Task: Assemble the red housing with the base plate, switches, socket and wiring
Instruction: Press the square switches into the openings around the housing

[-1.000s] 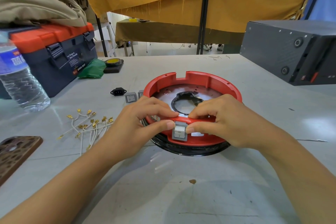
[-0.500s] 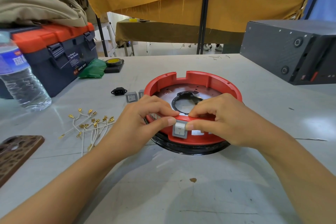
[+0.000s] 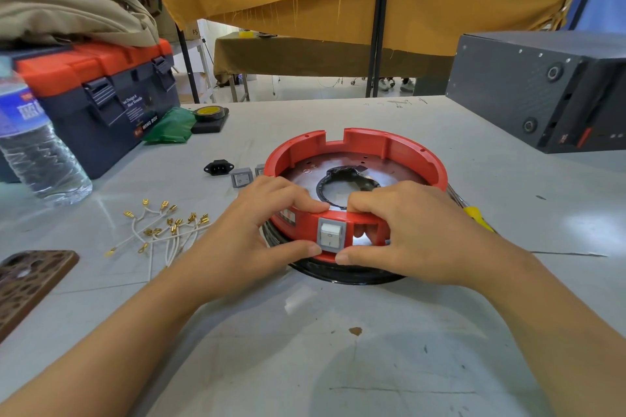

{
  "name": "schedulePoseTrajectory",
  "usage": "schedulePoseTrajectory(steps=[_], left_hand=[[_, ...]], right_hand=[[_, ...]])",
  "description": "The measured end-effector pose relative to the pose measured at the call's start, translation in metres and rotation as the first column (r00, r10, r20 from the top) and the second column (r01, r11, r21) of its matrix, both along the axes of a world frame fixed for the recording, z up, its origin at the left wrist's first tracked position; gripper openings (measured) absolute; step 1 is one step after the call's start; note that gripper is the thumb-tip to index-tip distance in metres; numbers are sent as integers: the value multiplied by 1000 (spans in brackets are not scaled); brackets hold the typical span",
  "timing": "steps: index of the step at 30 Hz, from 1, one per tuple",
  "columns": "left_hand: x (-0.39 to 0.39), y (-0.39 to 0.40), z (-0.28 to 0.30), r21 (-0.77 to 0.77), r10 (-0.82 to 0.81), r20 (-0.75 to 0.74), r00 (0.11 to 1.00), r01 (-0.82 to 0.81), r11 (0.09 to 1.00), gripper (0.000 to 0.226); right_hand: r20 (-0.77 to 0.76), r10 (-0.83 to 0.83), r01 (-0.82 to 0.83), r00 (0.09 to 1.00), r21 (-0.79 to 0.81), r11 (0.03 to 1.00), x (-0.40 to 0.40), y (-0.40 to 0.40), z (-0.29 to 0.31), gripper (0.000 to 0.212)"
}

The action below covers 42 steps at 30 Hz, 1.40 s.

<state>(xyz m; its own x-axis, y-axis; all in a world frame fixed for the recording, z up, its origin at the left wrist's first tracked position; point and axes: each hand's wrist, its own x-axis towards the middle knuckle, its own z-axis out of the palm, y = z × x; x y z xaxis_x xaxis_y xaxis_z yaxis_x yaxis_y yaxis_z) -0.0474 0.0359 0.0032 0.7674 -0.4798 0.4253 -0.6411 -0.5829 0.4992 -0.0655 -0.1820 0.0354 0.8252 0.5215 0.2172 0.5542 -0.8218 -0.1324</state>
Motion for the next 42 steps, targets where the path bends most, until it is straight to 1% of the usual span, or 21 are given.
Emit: schedulePoseTrajectory(steps=[7,14,20,23,25,27,28,29,30,32,34,36,37,39,42], left_hand=[[-1,-3,-2,-37,-4,18,1000,4,999,33],[-3,-10,-2,-72,16,87,996,-10,997,28],[-4,-10,-2,-72,17,70,997,-12,997,28],[-2,-7,0,-78,-4,40,999,7,997,27],[1,-2,1,-144,-23,2,1000,23,989,25],[8,4,2,-253,25,-9,1000,-26,967,22],[13,8,1,-284,86,8,996,-80,955,21],[18,12,0,-280,170,32,985,-155,947,22],[23,15,-2,-243,262,52,964,-242,939,24],[35,23,-6,-97,401,47,915,-396,913,31],[47,29,-12,85,472,-8,882,-469,879,41],[56,33,-15,239,512,-49,858,-488,840,50],[60,34,-14,288,527,-58,848,-492,822,53],[70,36,-10,330,543,-76,836,-493,805,56],[83,36,-1,345,529,-126,839,-463,816,57]], right_hand=[[-15,-19,19,1000,5,1000,1,2,-1,35],[-11,-26,27,1000,14,1000,4,3,-3,29],[27,-24,23,999,45,999,4,2,-4,30],[-19,-5,8,1000,118,993,6,-3,-4,31],[-95,9,10,995,197,980,7,-9,-2,35],[-151,12,27,988,252,967,8,-15,-1,38],[-166,6,39,986,267,963,9,-17,-1,38],[-175,-4,53,985,276,960,10,-19,-1,38],[-177,-16,66,984,281,958,12,-20,-1,38],[-157,-49,92,986,276,957,16,-21,-2,38],[-142,-93,129,985,275,953,21,-23,-4,37],[-123,-125,155,984,269,951,24,-25,-6,33],[-105,-133,156,985,256,954,26,-25,-7,34],[-79,-127,142,989,234,962,29,-25,-11,40],[-57,-117,126,991,206,970,33,-26,-15,36]])
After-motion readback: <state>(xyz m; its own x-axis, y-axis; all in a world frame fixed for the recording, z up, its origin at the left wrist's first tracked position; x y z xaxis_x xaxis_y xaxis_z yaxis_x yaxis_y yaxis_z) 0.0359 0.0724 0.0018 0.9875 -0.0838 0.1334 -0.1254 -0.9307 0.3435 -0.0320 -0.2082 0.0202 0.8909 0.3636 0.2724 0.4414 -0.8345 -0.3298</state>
